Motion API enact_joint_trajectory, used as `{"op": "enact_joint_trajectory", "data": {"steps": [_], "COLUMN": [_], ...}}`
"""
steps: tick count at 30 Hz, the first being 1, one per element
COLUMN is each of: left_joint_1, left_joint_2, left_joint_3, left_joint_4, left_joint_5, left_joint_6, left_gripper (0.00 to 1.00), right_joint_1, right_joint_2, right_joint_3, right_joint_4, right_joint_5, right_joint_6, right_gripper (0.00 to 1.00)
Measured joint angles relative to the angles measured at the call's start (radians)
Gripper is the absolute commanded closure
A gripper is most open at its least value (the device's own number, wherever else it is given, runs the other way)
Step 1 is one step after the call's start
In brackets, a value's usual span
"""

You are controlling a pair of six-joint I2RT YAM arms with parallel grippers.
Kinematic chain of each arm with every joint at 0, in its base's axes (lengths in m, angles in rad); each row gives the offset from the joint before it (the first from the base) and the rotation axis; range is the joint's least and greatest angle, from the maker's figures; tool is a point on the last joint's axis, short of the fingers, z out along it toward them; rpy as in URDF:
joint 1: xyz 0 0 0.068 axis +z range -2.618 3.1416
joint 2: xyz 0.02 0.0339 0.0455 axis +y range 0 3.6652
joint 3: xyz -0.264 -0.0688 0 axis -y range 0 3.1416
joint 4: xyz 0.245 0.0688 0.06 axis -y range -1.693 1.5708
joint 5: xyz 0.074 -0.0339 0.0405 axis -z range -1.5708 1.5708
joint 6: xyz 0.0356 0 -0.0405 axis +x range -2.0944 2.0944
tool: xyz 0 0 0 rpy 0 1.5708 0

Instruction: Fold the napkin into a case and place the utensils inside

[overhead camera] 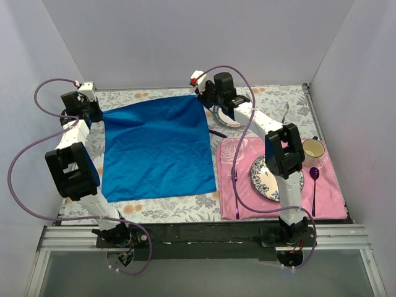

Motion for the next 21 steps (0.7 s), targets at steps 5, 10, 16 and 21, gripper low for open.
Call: {"op": "enact_joint_trajectory", "data": {"steps": [5,10,16,21], "left_joint_1": [0.015,0.05,0.076,0.087], "left_joint_2": [0.045,-0.042,-0.262,-0.431], "left_joint_3": [0.034,-0.03,-0.161,-0.291], "left_joint_4": [0.01,-0.015,-0.184,-0.357], "left_joint_5": [0.027,0.109,0.216,0.253], "left_joint_6": [0.023,0.091,0.243,0.396], "left_gripper": [1.0,1.0,1.0,1.0], "right_joint_1": [-0.007,-0.012,-0.013,-0.012], "right_joint_2": [0.022,-0.039,-0.191,-0.319], "right_joint_3": [0.047,-0.032,-0.213,-0.364], "right_joint_4": [-0.003,-0.042,-0.146,-0.241], "right_joint_5": [-0.049,-0.118,-0.177,-0.23], "right_joint_6": [-0.027,-0.059,-0.121,-0.203], "right_gripper": [0.99,0.99,0.99,0.99]}}
